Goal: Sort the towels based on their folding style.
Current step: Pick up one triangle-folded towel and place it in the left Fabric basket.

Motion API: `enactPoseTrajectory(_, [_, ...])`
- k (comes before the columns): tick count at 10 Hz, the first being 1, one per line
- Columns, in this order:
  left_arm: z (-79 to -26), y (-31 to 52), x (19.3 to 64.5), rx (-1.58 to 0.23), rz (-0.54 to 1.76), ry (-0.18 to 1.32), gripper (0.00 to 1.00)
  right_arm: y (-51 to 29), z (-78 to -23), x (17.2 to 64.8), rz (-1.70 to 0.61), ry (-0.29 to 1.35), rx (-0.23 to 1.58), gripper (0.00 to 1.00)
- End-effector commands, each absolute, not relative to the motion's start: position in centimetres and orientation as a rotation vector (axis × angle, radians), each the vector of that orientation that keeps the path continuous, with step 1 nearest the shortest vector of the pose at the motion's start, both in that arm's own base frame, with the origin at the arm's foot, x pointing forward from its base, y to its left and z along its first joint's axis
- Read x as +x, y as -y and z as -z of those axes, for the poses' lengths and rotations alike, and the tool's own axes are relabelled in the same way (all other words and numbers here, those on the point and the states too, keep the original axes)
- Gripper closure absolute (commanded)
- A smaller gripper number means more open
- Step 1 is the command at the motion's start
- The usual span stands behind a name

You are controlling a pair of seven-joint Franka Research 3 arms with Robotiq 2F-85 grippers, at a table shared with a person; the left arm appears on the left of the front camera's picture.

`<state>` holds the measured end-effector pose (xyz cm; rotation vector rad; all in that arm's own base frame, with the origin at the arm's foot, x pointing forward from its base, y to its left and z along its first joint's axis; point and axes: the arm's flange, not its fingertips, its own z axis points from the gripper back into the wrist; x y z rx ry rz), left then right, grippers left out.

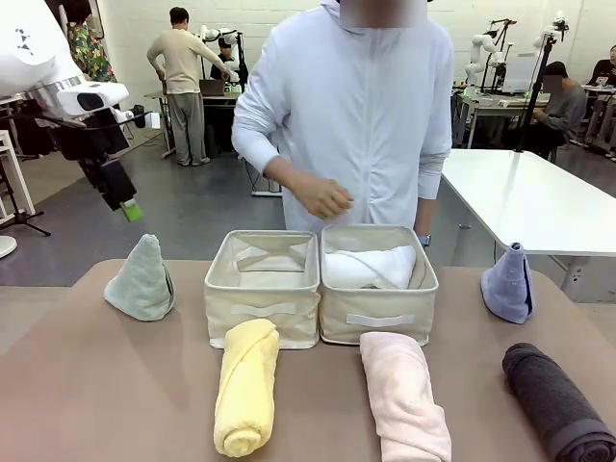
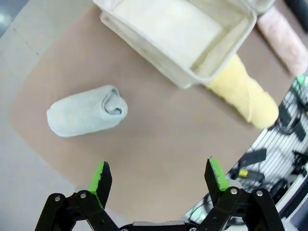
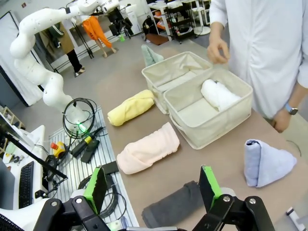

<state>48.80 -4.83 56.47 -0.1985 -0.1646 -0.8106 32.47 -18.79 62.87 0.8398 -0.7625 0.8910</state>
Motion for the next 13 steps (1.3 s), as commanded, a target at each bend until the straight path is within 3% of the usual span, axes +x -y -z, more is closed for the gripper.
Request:
enactPoseTrajectory(1, [-56.0, 4.3, 50.1, -0.047, 1.062, -0.008, 0.0, 18.9, -63.1, 32.6, -0.906, 0.785, 0.854, 0.0])
enactPoseTrajectory(3, [-55.2, 4.8, 51.7, 0.082, 1.287, -0.119, 0.0, 18.9, -63.1, 32.6, -0.906, 0.785, 0.854, 0.0])
enactPoseTrajectory(7, [-54.6, 6.2, 56.4, -0.072, 1.578, -0.167, 0.0, 18.9, -63.1, 32.6, -0.906, 0.785, 0.854, 0.0])
enactPoseTrajectory(11, [-51.6, 8.1, 59.8, -0.16, 1.547, -0.14, 0.0, 18.9, -63.1, 32.6, -0.906, 0.785, 0.854, 0.0])
enactPoseTrajectory(13, [-52.1, 7.7, 57.7, -0.103, 1.604, -0.167, 0.0, 18.9, -63.1, 32.6, -0.906, 0.785, 0.854, 0.0])
